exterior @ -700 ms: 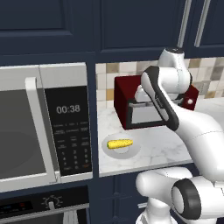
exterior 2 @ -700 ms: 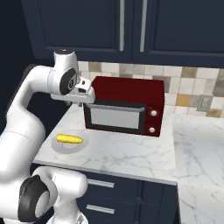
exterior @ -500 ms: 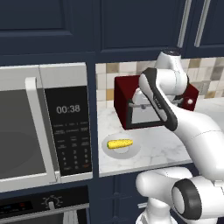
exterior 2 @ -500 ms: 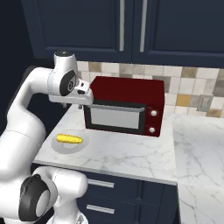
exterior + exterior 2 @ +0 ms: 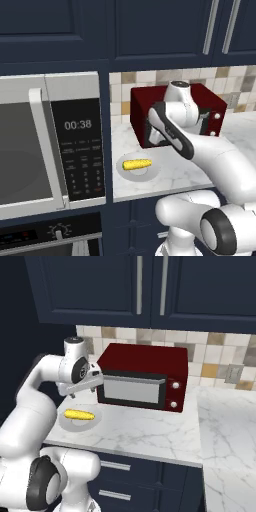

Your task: Place the corn on the rack of the oven.

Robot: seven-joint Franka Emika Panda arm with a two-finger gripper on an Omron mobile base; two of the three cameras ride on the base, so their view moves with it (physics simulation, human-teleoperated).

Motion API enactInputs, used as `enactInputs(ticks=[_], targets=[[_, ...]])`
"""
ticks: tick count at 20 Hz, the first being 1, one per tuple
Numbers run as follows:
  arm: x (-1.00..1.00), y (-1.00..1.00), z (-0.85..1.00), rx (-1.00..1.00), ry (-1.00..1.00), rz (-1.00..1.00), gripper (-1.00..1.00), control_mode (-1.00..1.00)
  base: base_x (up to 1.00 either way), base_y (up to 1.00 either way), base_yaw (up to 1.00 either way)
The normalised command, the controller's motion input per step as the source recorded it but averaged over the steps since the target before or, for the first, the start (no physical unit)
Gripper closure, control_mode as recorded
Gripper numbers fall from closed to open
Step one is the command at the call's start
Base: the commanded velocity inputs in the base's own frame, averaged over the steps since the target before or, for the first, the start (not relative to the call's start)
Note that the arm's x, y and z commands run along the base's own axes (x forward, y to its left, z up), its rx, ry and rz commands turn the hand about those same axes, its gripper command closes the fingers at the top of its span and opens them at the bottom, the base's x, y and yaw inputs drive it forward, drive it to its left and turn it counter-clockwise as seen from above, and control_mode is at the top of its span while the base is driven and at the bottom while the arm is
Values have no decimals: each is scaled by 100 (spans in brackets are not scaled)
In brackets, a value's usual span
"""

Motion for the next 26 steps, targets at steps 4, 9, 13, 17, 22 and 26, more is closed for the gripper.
enactInputs(ticks=[4, 9, 13, 17, 22, 26], targets=[[36, 38, -61, -10, 3, 36, -100, -100, 0, 0, 0], [31, 30, -52, -3, 9, 26, -100, -100, 0, 0, 0], [43, 8, -57, -1, 5, 18, -100, -100, 0, 0, 0], [38, 0, -55, -2, 0, 13, -100, -100, 0, 0, 0], [35, 8, -56, 0, 0, 6, -100, -100, 0, 0, 0], [4, 14, -57, -2, 0, 3, -100, -100, 0, 0, 0]])
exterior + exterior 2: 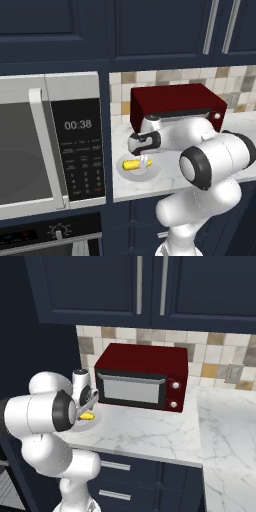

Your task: Place the corn on the rack of the oven.

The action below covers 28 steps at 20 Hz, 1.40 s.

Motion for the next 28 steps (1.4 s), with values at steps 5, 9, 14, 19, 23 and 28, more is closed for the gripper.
enactInputs(ticks=[5, 9, 14, 19, 23, 28], targets=[[0, 7, -36, 0, 1, 2, -100, -100, 0, 0, 0], [-1, 0, -13, 0, 0, 0, 100, -100, 0, 0, 0], [-4, -1, 25, 0, 0, -1, 100, -100, 0, 0, 0], [-55, -2, 98, 1, 0, -5, 100, -100, 0, 0, 0], [-91, 0, 95, 3, 0, -2, 100, -100, 0, 0, 0], [-100, 0, 78, 0, -4, -2, 100, -100, 0, 0, 0]])
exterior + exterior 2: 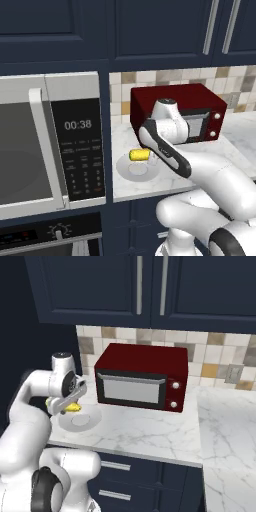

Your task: Place the corn on the rack of the oven.

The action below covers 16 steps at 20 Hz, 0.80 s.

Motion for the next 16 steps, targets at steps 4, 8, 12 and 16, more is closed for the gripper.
enactInputs(ticks=[4, 8, 12, 16], targets=[[-96, 0, 84, 0, -1, -1, 100, -100, 0, 0, 0], [-100, 0, 61, 0, -6, 0, 100, -100, 0, 0, 0], [-100, 5, 36, 0, -8, -5, 100, -100, 0, 0, 0], [-100, 63, 4, -3, -10, -10, 100, -100, 0, 0, 0]])
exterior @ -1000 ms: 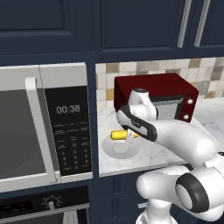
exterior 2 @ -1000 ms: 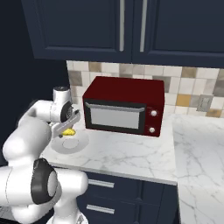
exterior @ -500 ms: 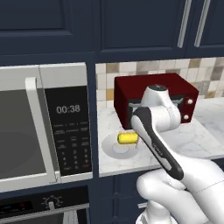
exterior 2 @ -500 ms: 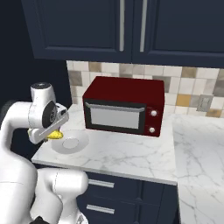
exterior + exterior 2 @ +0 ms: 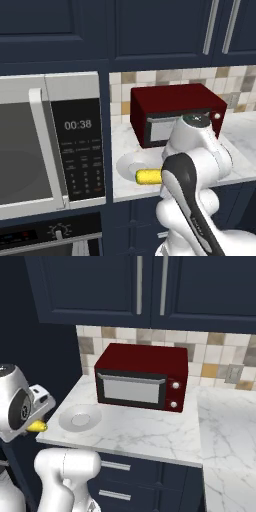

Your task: Place the corn on the rack of the oven.

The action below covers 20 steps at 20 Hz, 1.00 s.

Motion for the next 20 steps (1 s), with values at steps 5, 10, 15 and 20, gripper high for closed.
enactInputs(ticks=[5, 10, 15, 20], targets=[[-90, 98, 0, 0, -20, -3, 100, -100, 0, 0, 0], [-68, 100, -19, -5, -21, -10, 100, -100, 0, 0, 0], [-9, 100, -94, 1, -17, -15, 100, -100, 0, 0, 0], [-7, 100, -100, 15, -12, -23, 100, -100, 0, 0, 0]])
